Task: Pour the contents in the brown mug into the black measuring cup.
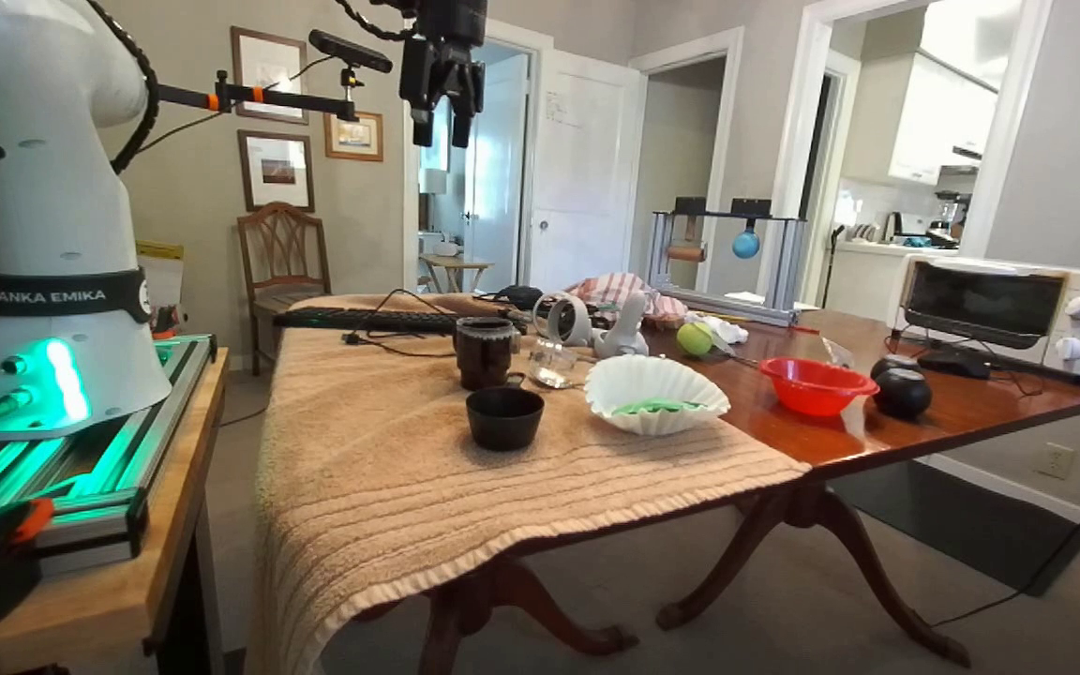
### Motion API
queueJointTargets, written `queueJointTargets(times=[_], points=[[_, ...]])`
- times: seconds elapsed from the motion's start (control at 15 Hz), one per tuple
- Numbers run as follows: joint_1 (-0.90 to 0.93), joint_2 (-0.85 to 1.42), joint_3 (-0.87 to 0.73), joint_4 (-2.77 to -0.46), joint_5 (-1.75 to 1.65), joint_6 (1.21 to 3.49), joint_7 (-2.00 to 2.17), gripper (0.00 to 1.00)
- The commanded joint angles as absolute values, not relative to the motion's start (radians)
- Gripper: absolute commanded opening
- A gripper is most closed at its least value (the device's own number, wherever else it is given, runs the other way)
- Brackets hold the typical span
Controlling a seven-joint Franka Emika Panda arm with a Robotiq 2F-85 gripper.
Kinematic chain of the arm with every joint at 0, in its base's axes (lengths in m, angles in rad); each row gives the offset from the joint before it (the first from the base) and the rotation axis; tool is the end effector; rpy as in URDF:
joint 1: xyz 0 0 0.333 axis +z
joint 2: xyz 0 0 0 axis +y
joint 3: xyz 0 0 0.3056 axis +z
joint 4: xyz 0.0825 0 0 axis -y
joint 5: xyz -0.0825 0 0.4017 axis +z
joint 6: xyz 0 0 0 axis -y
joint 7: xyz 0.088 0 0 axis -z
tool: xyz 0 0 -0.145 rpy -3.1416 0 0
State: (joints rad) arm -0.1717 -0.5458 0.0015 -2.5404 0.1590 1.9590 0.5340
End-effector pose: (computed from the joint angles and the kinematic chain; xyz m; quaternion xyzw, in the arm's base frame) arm 0.3923 -0.0512 0.4001 -0.9247 0.3733 0.0306 0.0682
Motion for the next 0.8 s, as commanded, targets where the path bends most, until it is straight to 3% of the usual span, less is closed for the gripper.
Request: queueJointTargets(times=[0.0,0.73], points=[[-0.174,-0.524,0.019,-2.541,0.162,1.989,0.583,1.00],[-0.168,-0.457,0.058,-2.613,0.252,2.144,0.854,1.00]])
